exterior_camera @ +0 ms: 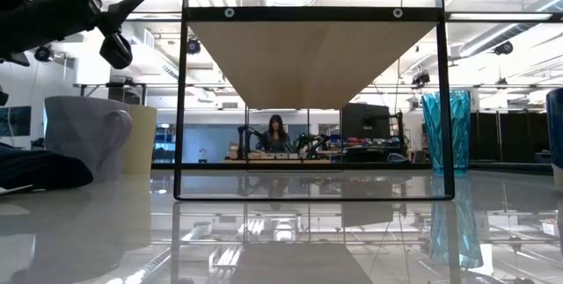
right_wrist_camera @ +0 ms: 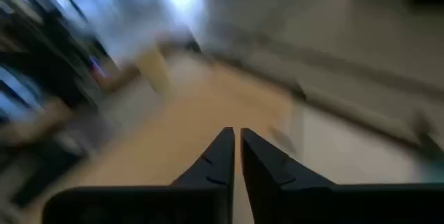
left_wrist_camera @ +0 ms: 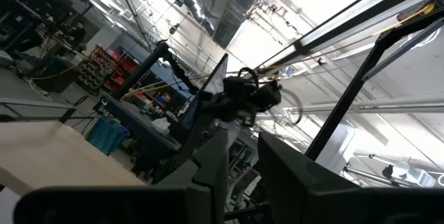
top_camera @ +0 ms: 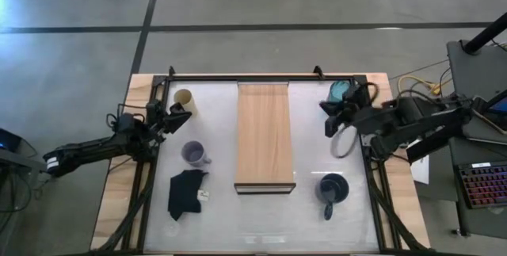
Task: Stack small to large cups/mugs on shelf
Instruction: Put the light blue cup on the shelf
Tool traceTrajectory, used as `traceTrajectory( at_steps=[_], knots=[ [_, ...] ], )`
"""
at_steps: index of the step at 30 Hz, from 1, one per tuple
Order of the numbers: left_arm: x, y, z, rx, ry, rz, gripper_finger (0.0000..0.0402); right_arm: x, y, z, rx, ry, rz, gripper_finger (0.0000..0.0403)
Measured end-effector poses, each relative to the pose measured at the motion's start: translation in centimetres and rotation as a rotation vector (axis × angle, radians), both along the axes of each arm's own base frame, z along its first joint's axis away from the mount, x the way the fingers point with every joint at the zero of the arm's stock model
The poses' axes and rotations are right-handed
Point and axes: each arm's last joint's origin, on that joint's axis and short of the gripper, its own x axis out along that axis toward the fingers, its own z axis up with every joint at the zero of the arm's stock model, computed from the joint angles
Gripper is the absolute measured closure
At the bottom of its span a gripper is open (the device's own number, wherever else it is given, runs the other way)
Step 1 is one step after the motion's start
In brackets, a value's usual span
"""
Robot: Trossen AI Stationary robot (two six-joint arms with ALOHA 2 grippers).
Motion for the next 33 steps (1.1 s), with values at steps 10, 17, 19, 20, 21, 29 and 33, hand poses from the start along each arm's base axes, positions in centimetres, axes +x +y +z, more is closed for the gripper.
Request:
traceTrajectory(
  at_steps=[10,17,19,20,21,29,33],
  knots=[
    [0.1,0.0,-0.1,-0.003,0.008,-0.001,0.0336,2.6,2.0,-2.0,0.223,0.512,-0.016,0.0275],
    [0.2,0.0,-0.3,-0.007,0.024,-0.006,0.0336,1.2,3.7,-5.0,0.392,0.574,-0.091,0.0267],
    [0.2,0.1,-0.3,-0.010,0.033,-0.006,0.0336,0.1,3.8,-5.1,0.414,0.508,-0.161,0.0271],
    [0.2,0.1,-0.4,-0.012,0.036,-0.006,0.0336,-0.5,3.7,-5.1,0.423,0.466,-0.193,0.0273],
    [0.2,0.1,-0.4,-0.012,0.035,-0.006,0.0336,-1.1,3.5,-5.0,0.430,0.425,-0.222,0.0274],
    [0.3,0.1,-0.4,-0.016,0.041,-0.006,0.0336,-4.2,-0.8,-3.5,0.384,0.106,-0.456,0.0250],
    [0.3,0.1,-0.4,-0.017,0.040,-0.007,0.0336,-6.3,-3.8,-3.4,0.409,0.084,-0.588,0.0233]
  ],
)
